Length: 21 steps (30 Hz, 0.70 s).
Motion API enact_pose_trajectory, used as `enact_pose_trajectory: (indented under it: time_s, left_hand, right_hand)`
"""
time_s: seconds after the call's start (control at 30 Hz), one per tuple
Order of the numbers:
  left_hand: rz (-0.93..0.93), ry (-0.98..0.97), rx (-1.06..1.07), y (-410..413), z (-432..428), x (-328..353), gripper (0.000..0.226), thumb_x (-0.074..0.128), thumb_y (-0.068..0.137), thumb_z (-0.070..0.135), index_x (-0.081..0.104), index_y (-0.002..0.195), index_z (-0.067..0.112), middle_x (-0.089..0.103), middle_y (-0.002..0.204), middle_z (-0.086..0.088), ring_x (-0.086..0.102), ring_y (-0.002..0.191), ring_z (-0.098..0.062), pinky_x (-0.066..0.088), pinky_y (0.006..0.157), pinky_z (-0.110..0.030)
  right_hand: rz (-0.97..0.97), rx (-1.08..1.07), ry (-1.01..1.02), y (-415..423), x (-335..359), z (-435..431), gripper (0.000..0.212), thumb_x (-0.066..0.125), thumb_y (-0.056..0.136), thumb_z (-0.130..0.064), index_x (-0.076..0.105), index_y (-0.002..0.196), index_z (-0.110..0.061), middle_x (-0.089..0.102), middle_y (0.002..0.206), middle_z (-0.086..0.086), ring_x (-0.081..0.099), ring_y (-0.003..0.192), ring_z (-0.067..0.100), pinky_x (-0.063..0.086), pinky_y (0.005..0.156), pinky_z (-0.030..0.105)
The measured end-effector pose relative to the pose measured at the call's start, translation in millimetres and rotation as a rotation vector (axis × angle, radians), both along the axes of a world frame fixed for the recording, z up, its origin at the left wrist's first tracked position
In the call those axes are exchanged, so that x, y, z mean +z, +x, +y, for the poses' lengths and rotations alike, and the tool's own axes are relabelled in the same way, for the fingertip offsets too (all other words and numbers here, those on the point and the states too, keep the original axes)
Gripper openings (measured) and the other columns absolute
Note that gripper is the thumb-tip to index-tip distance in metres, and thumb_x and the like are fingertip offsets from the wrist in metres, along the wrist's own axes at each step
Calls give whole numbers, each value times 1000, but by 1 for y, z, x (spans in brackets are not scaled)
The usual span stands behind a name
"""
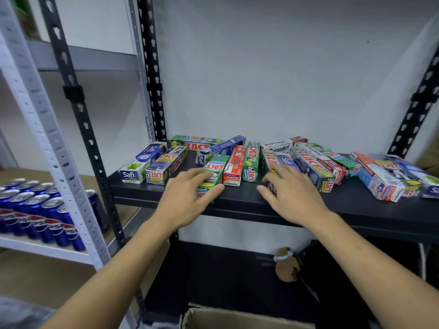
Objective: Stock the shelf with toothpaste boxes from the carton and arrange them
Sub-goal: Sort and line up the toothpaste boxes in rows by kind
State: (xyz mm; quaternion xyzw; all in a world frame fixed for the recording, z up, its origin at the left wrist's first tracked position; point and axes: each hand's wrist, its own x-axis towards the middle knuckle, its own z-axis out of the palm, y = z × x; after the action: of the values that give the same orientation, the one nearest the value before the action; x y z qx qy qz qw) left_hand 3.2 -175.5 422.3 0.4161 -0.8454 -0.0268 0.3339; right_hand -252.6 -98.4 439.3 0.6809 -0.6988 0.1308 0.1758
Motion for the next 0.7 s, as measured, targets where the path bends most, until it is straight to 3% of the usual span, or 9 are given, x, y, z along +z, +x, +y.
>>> enact_pose_trajectory:
  time_s: [0.2, 0.37, 0.47, 0.57, 0.7]
  left_hand:
    - [125, -95, 89, 43, -36, 24, 66, 30, 97, 68, 62, 132, 23, 60, 137, 2, 51, 128, -15, 40, 107, -49]
    - [144, -111, 255, 90, -75, 40, 65, 31, 95, 67, 68, 122, 21, 66, 128, -2, 57, 120, -22, 43, 104, -47]
    - [170, 32, 290, 104, -94, 40, 65, 34, 91, 67, 67, 124, 21, 65, 131, -4, 59, 117, -24, 44, 100, -41]
    - [99, 263, 323, 105, -111, 33, 55, 47, 90, 67, 64, 127, 31, 65, 130, -3, 62, 99, -22, 46, 87, -34]
    - [83, 271, 376, 96, -114, 26, 48, 53, 92, 60, 62, 132, 36, 64, 133, -1, 61, 112, -27, 47, 89, -34]
  right_hand:
    - [-50, -3, -10, 7, 12, -6, 58, 29, 95, -63, 45, 140, -30, 47, 144, -5, 41, 131, 21, 37, 104, 43]
    - [-93, 99, 12, 30, 29, -27, 61, 31, 95, -64, 44, 143, -29, 41, 150, -4, 34, 136, 22, 28, 111, 39]
    - [-114, 178, 38, 52, 36, -46, 63, 30, 93, -67, 44, 143, -32, 40, 151, -4, 32, 138, 21, 26, 113, 39]
    - [-212, 284, 91, 79, 40, -60, 69, 26, 87, -75, 43, 143, -36, 37, 153, -6, 28, 141, 18, 24, 117, 42]
    - [-229, 369, 227, 104, 29, -68, 67, 27, 87, -77, 32, 147, -46, 18, 161, -10, 11, 148, 14, 14, 120, 46]
